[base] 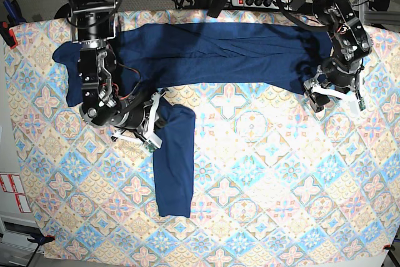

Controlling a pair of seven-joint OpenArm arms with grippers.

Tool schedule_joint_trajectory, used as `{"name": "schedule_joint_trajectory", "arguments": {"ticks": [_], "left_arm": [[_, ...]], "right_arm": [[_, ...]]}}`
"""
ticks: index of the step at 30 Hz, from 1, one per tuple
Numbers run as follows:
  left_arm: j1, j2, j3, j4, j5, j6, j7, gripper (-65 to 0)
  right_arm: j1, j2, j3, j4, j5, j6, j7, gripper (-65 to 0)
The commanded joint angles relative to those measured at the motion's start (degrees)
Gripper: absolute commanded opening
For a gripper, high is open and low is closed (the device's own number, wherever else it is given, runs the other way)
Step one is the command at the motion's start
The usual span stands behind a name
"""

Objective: Fold the T-shirt properly
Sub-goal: 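Drag the sleeve with the right gripper up onto the folded band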

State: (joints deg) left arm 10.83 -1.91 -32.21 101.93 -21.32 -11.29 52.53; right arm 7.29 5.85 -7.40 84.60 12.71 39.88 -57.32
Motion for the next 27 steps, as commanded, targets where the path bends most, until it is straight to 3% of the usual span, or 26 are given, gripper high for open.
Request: {"name": "schedule_joint_trajectory", "arguments": {"ticks": [1, 7, 16, 23, 27], "left_arm": [[-0.5, -0.5, -0.1, 1.1, -0.6, -0.2, -1.0, -19.3], [-0.5, -0.5, -0.1, 1.1, -0.6, -0.2, -1.0, -19.3], [-0.5, -0.7, -0.1, 1.1, -0.6, -0.2, -1.0, -19.3], [-0.5, -0.5, -0.1, 1.0, -0.6, -0.2, -1.0, -19.3], [-0.2, -0.5, -0.1, 1.2, -0.6, -0.2, -1.0, -19.3]], "right_arm": [[0.8, 0.2, 0.1, 2.3, 2.1, 0.1, 0.4, -64.8], [-5.1, 0.2, 0.1, 9.0, 9.8, 0.1, -2.0, -64.8], [-14.5, 0.9, 0.4, 17.8, 15.6, 0.1, -4.6, -64.8], [-19.4, 5.5, 0.1, 20.6, 22.5, 0.1, -5.1, -64.8], [-20.1, 6.2, 0.0, 20.4, 23.7, 0.1, -9.5, -64.8]]}}
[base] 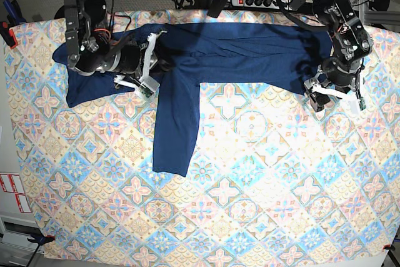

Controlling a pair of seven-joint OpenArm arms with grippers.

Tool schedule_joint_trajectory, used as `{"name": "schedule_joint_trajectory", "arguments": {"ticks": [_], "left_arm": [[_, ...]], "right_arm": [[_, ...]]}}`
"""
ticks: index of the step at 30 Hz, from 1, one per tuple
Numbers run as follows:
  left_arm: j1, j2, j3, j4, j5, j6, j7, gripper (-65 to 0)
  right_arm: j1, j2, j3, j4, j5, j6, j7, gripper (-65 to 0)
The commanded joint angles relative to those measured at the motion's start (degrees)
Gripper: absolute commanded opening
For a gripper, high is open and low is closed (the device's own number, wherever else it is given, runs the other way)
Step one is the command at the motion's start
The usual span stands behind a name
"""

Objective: Fold the T-shirt properly
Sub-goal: 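Drag the sleeve with the right gripper up onto the folded band, then move the left gripper over to the hanging sleeve and grasp it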

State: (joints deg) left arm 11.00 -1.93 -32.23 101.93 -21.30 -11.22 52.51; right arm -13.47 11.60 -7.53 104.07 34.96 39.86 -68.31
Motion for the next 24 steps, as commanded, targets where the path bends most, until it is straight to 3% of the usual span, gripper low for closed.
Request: {"name": "schedule_joint_trajectory", "arguments": {"ticks": [1, 10, 15, 19, 24], "left_arm": [[-0.4, -0.5, -0.1, 1.2, -0.6, -0.2, -1.0, -19.3], [-1.3, -0.5, 0.0, 2.7, -0.6, -0.2, -0.8, -19.3], [-2.4, -0.8, 4.1, 4.0, -0.6, -0.2, -0.9, -19.3], [-4.8, -0.7, 7.0, 4.0, -0.5, -0.2, -0.5, -19.3], [-7.7, -0.5, 11.3, 2.9, -0.5, -0.2, -0.7, -19.3]], "right_arm": [[0.7, 0.4, -0.1, 0.3, 1.5, 0.1, 0.9, -64.9], [1.3, 0.6, -2.2, -6.4, 1.1, 0.1, 0.5, -64.1], [2.6, 0.6, -1.9, -6.6, 1.0, 0.1, 0.3, -55.3], [3.1, 0.6, 2.5, -6.1, 1.0, 0.1, 0.3, -50.1], [3.2, 0.6, 7.6, -6.0, 1.1, 0.1, 0.2, -48.9]]}}
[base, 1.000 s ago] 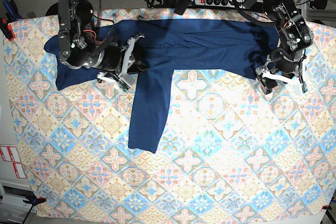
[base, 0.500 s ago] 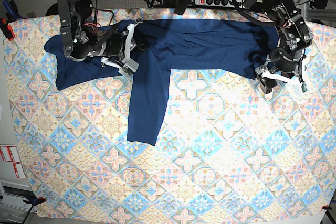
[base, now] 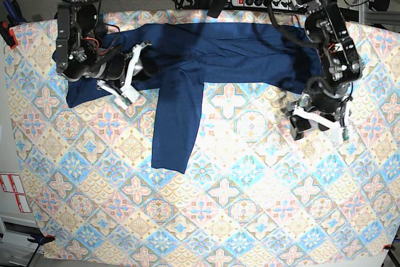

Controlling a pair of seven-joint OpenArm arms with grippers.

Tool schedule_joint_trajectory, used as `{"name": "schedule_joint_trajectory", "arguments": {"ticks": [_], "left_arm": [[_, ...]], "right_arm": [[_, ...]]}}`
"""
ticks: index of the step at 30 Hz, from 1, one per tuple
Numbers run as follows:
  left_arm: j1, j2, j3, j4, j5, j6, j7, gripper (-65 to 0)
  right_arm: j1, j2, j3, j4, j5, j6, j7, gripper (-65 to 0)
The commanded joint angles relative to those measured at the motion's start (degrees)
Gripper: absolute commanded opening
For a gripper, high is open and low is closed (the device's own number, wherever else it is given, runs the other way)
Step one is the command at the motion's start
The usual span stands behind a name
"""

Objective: Fold the T-shirt properly
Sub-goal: 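Move the left gripper over to the hanging sleeve and grasp it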

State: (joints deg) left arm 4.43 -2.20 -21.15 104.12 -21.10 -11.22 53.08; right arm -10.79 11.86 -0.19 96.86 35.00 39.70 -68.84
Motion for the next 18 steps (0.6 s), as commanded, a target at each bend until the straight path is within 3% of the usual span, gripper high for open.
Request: {"name": "schedule_joint_trajectory", "arguments": {"ticks": [1, 6, 15, 18], "left_arm": [[-1.7, -0.2, 1.1, 0.2, -0.7, -0.2, -1.3, -19.3], [-6.0, 0.0, 4.4, -4.1, -0.7, -0.2, -1.4, -19.3], [-13.7, 3.7, 5.8, -15.2, -0.5, -0.2, -1.2, -19.2], [-15.9, 3.6, 10.6, -20.3, -0.5, -0.2, -1.5, -19.2]], "right_arm": [[0.5, 0.3, 0.8, 1.3, 1.2, 0.3, 0.8, -48.9], [0.5, 0.2, 3.8, 1.3, 1.3, 0.3, 1.0, -49.2], [1.4, -0.1, 11.9, 1.4, 1.3, 0.3, 1.3, -49.3], [2.0, -0.1, 12.2, 1.7, 1.3, 0.3, 1.3, -49.3]]}}
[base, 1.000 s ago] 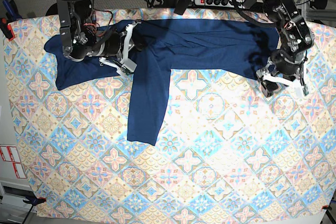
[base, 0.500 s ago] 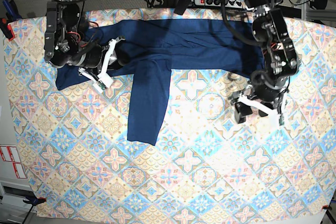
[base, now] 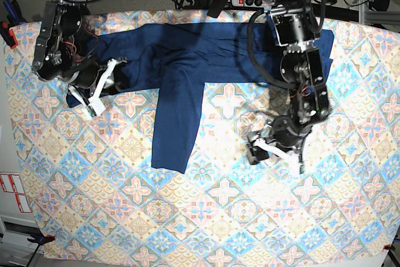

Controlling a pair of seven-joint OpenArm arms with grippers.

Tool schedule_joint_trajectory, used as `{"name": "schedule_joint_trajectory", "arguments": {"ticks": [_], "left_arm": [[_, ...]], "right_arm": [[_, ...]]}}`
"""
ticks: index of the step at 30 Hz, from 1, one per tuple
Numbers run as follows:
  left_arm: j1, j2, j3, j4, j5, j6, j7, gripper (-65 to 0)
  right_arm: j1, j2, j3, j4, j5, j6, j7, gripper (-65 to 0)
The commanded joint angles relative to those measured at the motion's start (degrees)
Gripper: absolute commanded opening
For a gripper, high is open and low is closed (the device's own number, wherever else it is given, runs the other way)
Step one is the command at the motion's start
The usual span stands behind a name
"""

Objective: Fold the T-shirt properly
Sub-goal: 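Move the left gripper over to the hanging sleeve and grasp it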

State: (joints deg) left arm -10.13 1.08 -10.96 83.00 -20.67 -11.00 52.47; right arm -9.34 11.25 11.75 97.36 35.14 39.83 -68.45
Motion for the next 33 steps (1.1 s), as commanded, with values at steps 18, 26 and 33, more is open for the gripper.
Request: {"name": "schedule_joint_trajectory", "arguments": {"ticks": [18, 26, 33], "left_arm": [[-14.8, 2.3, 16.3, -28.3, -0.9, 0.0, -9.2, -19.4], [-16.6, 6.1, 20.5, -34.3, -0.7, 0.0, -11.2, -19.4], [-15.9, 6.7, 26.2, -34.5, -0.7, 0.0, -11.4, -19.4]], "right_arm": [[0.6, 0.5, 0.3, 4.0, 1.2, 0.2, 0.9, -49.3], [0.6, 0.5, 0.3, 4.0, 1.2, 0.2, 0.9, -49.3], [0.6, 0.5, 0.3, 4.0, 1.2, 0.2, 0.9, -49.3]]}}
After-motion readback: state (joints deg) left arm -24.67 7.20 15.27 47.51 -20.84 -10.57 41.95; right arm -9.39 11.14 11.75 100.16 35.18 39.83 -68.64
